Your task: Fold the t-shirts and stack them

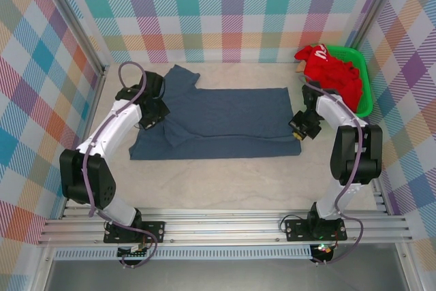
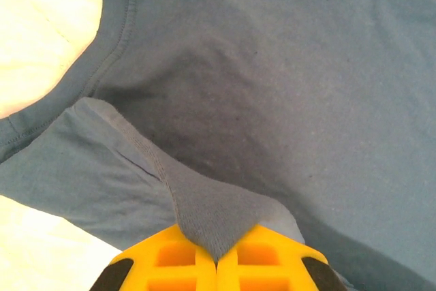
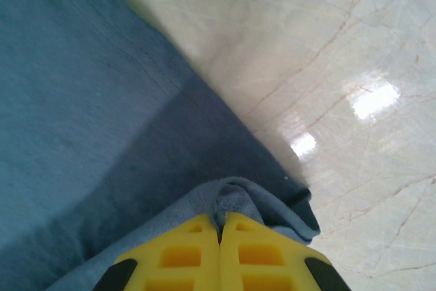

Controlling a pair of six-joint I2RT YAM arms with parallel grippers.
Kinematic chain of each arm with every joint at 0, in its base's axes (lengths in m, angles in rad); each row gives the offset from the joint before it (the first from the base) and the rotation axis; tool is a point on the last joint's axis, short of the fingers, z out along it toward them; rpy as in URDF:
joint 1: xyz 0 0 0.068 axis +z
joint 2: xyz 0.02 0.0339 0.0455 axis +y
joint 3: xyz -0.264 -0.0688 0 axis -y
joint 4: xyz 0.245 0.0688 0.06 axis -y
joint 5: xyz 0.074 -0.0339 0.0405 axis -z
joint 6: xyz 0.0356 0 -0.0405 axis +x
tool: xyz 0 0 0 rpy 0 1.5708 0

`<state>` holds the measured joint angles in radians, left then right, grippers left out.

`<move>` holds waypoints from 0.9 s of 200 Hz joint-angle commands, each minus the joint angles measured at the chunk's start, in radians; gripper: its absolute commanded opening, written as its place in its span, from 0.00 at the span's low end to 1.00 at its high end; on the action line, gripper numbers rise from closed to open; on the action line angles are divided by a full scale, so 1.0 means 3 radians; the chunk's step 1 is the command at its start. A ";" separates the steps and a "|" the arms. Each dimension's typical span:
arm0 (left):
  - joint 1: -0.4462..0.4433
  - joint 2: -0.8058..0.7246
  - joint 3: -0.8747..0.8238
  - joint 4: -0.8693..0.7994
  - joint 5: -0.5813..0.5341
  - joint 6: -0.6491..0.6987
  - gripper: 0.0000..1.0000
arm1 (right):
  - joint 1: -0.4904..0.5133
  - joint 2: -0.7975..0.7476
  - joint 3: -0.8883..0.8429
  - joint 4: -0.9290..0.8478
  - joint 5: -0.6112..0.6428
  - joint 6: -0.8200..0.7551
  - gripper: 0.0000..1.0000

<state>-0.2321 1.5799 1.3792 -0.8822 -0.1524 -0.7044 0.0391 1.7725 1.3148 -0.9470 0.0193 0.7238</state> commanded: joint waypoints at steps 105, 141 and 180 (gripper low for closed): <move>0.0190 0.0106 0.0145 0.0036 -0.0195 0.0083 0.00 | 0.0008 0.0303 0.0319 0.0002 0.0052 -0.0025 0.00; 0.0196 0.0143 0.0147 0.0060 -0.0188 0.0083 0.00 | 0.0008 0.0371 0.0383 0.0020 0.0033 -0.0025 0.00; 0.0206 0.0192 0.0145 0.0076 -0.0210 0.0080 0.00 | 0.0011 0.0445 0.0443 0.0026 0.0038 -0.0028 0.00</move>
<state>-0.1909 1.6207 1.3926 -0.8757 -0.1860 -0.6903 0.0391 1.8889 1.4113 -0.9348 0.0193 0.7235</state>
